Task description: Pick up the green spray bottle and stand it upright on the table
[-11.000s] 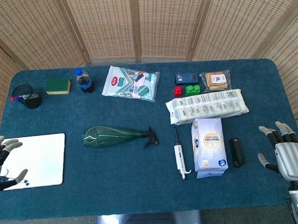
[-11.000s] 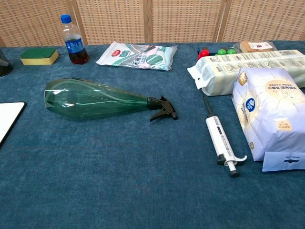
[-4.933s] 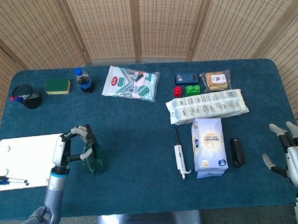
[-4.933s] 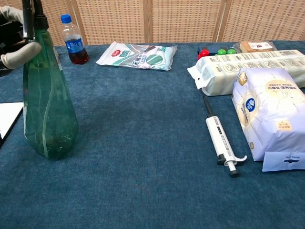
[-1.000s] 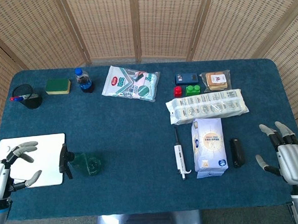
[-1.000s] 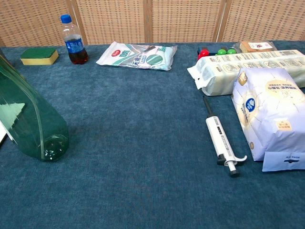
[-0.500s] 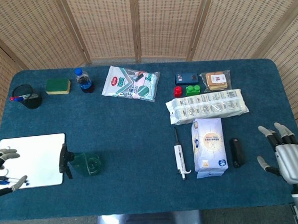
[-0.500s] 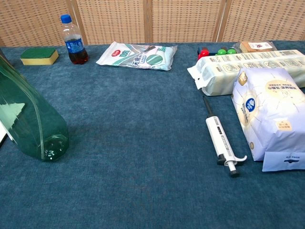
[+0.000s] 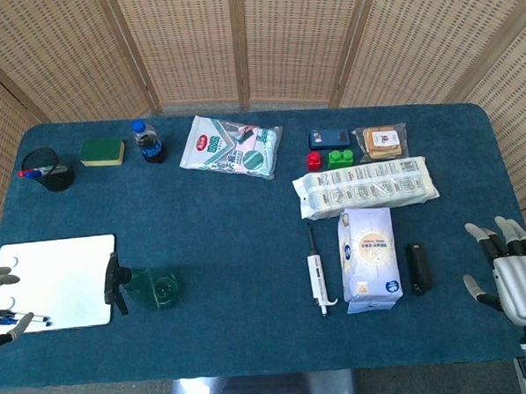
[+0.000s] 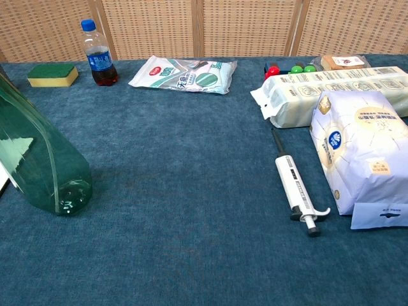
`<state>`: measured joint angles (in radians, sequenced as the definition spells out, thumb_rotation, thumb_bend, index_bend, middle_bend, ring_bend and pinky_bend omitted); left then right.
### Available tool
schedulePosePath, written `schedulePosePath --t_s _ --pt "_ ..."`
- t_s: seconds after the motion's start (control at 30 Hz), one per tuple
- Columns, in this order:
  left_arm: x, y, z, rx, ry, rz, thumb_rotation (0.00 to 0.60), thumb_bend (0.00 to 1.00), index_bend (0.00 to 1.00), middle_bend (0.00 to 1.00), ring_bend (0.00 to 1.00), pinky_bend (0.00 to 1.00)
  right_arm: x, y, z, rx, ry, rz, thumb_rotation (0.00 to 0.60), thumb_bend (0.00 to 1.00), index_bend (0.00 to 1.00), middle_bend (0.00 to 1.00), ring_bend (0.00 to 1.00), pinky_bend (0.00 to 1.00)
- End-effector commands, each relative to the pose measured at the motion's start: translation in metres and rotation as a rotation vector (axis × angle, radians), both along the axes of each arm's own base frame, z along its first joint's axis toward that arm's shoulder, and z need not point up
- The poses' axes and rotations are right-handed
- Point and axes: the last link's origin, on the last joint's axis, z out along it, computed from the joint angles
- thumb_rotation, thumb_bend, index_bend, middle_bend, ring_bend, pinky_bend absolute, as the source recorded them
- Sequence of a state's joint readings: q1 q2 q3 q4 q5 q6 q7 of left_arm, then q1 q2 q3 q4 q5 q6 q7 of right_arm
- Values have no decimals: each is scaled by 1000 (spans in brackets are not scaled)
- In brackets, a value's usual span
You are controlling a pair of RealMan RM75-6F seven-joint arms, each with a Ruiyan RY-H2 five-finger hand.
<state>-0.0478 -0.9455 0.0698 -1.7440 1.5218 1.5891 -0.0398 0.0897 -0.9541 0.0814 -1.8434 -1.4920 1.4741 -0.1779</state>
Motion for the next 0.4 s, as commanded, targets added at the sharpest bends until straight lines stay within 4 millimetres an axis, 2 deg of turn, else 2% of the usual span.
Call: schedulePosePath --t_s 0.03,0.4 --pt "0 1 -1 1 0 -2 480 285 326 285 221 453 0 0 0 -2 -3 1 600 350 150 260 51 122" --pt "2 3 -6 -8 6 1 508 285 326 286 220 453 -1 -1 -1 5 -3 -3 600 349 150 261 50 122"
